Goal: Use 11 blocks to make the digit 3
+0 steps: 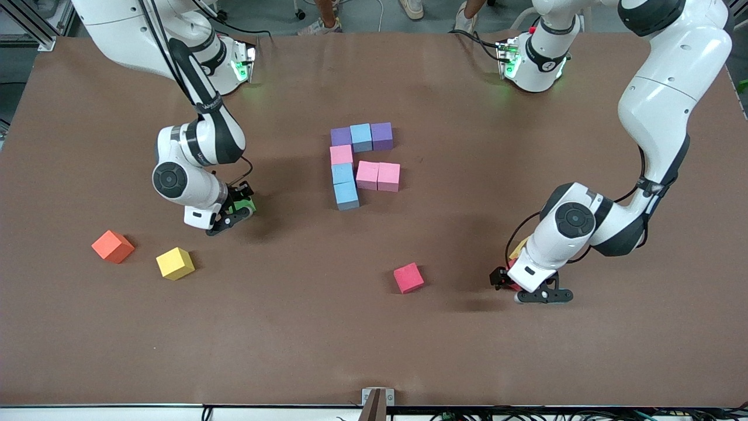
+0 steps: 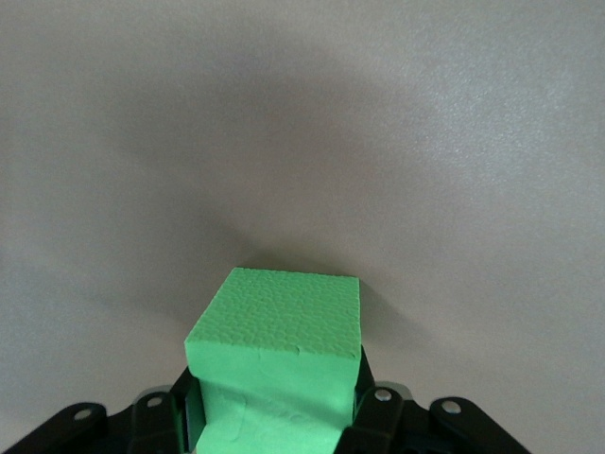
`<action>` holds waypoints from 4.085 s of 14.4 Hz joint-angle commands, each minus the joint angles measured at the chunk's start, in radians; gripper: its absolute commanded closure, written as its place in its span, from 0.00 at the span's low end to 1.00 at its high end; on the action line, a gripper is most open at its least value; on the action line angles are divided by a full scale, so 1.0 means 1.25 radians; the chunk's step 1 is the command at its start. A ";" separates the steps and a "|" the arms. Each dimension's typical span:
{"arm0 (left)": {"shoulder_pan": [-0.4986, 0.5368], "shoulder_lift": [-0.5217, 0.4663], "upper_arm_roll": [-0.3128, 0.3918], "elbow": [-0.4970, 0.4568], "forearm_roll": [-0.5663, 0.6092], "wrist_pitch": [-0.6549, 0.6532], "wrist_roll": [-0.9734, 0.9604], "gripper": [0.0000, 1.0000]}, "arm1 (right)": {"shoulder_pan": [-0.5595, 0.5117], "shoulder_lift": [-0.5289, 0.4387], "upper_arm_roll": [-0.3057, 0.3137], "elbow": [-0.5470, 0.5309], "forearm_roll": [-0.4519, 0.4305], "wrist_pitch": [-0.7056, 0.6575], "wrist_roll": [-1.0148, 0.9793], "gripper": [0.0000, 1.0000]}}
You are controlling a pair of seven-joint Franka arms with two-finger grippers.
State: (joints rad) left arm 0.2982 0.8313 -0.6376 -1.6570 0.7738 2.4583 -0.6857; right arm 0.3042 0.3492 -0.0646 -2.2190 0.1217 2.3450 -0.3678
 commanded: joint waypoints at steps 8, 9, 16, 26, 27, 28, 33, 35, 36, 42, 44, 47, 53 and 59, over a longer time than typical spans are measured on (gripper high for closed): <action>0.026 -0.042 0.001 -0.094 0.050 -0.001 0.000 0.34 | 0.028 0.125 0.005 0.403 0.067 -0.200 0.266 0.63; 0.028 -0.042 0.001 -0.092 0.050 -0.001 0.000 0.46 | 0.036 0.160 0.005 0.469 0.080 -0.228 0.292 0.63; 0.012 -0.039 -0.004 0.023 -0.040 -0.001 -0.116 0.83 | 0.159 0.311 0.005 0.661 0.082 -0.227 0.563 0.63; 0.003 -0.043 -0.054 0.112 -0.170 -0.099 -0.440 0.83 | 0.272 0.388 0.005 0.719 0.084 -0.228 0.659 0.63; 0.002 -0.043 -0.058 0.112 -0.170 -0.099 -0.493 0.83 | 0.279 0.388 0.005 0.710 0.085 -0.227 0.654 0.63; 0.000 -0.043 -0.061 0.112 -0.170 -0.099 -0.541 0.83 | 0.282 0.387 0.006 0.705 0.086 -0.227 0.648 0.63; -0.025 -0.043 -0.075 0.112 -0.170 -0.099 -0.858 0.83 | 0.288 0.386 0.006 0.687 0.088 -0.225 0.619 0.63; -0.045 -0.042 -0.075 0.114 -0.172 -0.099 -0.960 0.83 | 0.289 0.385 0.006 0.685 0.088 -0.225 0.606 0.62; -0.054 -0.038 -0.075 0.125 -0.177 -0.099 -1.028 0.83 | 0.292 0.386 0.006 0.685 0.088 -0.225 0.597 0.62; -0.144 -0.032 -0.065 0.173 -0.188 -0.100 -1.318 0.83 | 0.293 0.385 0.008 0.685 0.137 -0.224 0.590 0.59; -0.167 -0.031 -0.062 0.173 -0.190 -0.100 -1.339 0.83 | 0.292 0.385 0.006 0.684 0.139 -0.225 0.589 0.60; -0.180 -0.029 -0.053 0.173 -0.190 -0.100 -1.363 0.83 | 0.290 0.383 0.008 0.682 0.139 -0.227 0.564 0.61; -0.298 -0.024 0.031 0.173 -0.193 -0.122 -1.477 0.83 | 0.288 0.381 0.009 0.663 0.139 -0.225 0.523 0.61; -0.339 -0.027 0.033 0.173 -0.194 -0.185 -1.538 0.83 | 0.288 0.375 0.018 0.651 0.139 -0.228 0.521 0.61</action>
State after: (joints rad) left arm -0.1054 0.8040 -0.6073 -1.4589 0.5527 2.2652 -2.5948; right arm 0.6639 0.8413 -0.0520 -1.3611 0.2751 2.0582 0.3021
